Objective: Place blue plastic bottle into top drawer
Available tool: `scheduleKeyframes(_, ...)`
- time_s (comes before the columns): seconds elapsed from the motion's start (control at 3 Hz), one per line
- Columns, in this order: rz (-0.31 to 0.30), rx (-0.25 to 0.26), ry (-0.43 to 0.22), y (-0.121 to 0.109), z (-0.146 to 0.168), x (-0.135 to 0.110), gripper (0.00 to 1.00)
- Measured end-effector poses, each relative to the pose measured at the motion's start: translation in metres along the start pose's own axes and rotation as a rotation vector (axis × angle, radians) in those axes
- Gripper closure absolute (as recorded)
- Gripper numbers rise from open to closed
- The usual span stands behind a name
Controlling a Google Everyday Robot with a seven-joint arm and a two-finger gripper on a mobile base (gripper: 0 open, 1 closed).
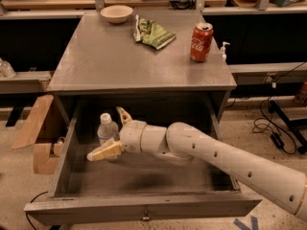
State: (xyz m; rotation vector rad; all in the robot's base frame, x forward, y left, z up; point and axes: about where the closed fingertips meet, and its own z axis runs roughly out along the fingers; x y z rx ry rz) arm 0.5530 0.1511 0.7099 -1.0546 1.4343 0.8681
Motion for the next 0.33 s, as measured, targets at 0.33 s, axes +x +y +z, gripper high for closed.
scheduleKeyframes(0.33, 0.0, 0.0, 0.0, 0.0, 0.0, 0.0, 0.0)
